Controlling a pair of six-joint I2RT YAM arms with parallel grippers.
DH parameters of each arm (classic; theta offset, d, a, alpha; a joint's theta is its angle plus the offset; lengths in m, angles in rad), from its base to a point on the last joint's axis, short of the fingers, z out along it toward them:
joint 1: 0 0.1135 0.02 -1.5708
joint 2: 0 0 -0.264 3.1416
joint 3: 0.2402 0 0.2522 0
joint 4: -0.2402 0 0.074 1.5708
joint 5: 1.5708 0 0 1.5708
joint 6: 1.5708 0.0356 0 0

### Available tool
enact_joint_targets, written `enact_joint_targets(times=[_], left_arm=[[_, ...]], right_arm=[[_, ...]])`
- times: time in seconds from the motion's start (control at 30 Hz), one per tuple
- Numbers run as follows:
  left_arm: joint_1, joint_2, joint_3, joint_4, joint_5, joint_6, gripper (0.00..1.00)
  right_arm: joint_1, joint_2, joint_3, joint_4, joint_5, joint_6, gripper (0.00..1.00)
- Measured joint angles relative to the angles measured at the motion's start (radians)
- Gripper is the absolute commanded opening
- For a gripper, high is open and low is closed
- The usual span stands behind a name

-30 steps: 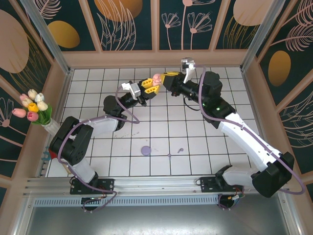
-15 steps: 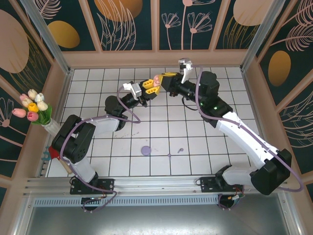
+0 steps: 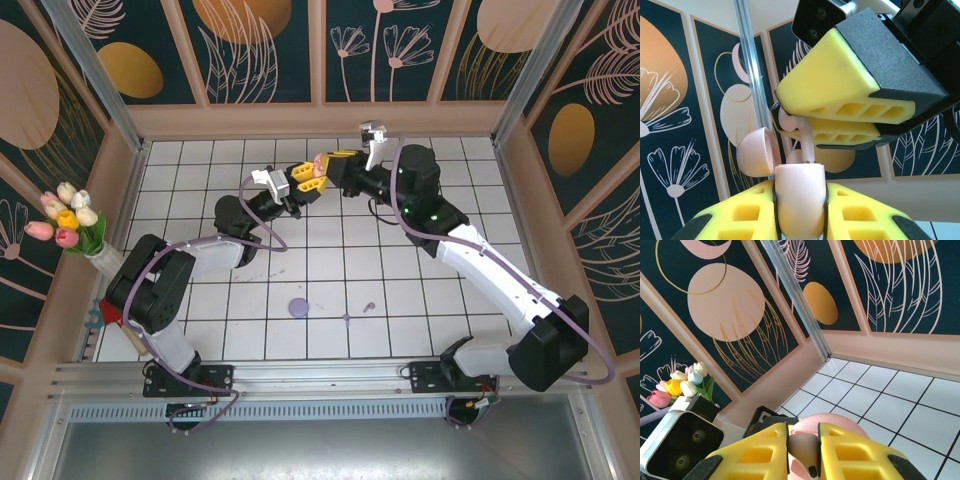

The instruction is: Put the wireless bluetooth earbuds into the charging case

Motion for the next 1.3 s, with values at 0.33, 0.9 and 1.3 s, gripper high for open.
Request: enact_joint_targets(times=[0.33, 0.9, 1.3], left_arm=[[0.0, 0.001, 0.0, -0.001, 0.0, 0.0, 0.0], [0.0, 0.001, 0.0, -0.001, 0.0, 0.0, 0.0], [0.002, 0.007, 0.0, -0.012, -0.011, 0.0, 0.0]], right_arm=[[0.0, 0.006, 0.002, 0.003, -0.003, 0.0, 0.18], [0.0, 0.012, 0.011, -0.028, -0.04, -0.044, 0.18], [0.0, 0.046, 0.061, -0.097, -0.04, -0.114, 0.19]])
